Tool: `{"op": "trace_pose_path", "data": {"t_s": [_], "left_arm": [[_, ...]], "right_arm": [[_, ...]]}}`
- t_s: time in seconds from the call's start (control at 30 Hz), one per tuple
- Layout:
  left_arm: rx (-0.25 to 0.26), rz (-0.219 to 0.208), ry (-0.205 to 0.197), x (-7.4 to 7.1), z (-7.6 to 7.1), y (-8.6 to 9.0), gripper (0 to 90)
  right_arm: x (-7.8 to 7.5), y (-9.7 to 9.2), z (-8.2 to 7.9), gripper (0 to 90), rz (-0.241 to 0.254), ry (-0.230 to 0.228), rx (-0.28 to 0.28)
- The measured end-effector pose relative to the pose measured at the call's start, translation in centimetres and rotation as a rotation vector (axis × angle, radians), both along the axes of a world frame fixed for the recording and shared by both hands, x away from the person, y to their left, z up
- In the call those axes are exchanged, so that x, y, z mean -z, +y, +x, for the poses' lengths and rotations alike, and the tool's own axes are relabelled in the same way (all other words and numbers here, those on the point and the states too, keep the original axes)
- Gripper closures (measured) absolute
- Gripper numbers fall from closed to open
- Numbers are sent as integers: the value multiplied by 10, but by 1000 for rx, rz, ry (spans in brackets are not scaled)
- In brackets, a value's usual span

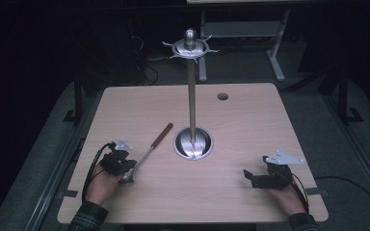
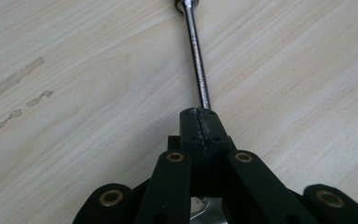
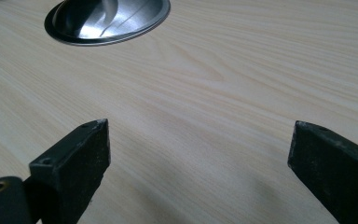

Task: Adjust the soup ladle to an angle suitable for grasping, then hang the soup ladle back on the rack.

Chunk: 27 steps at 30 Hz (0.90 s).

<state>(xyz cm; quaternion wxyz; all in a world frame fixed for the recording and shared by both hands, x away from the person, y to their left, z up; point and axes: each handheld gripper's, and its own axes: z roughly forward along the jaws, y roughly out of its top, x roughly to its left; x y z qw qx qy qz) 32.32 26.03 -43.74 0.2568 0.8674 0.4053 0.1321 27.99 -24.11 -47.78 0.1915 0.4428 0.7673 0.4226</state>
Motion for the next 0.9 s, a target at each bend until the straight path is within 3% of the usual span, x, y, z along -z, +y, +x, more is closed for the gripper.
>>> {"op": "trace_pose_path", "data": {"t_s": [0.3,0.5,0.67,0.77,0.9], "left_arm": [[3,-34,-1,-4,1,-1,894],[5,-67,-5,-10,6,-7,819],[0,-96,1,-16,19,-16,731],[22,-106,20,-19,32,-22,655],[30,-107,32,-20,43,-28,627]], "right_arm": [[0,0,0,50,-7,1,-1],[0,0,0,50,-7,2,0],[0,0,0,50,-7,2,1],[0,0,0,50,-5,3,3],[0,0,-1,51,-4,4,4]]}}
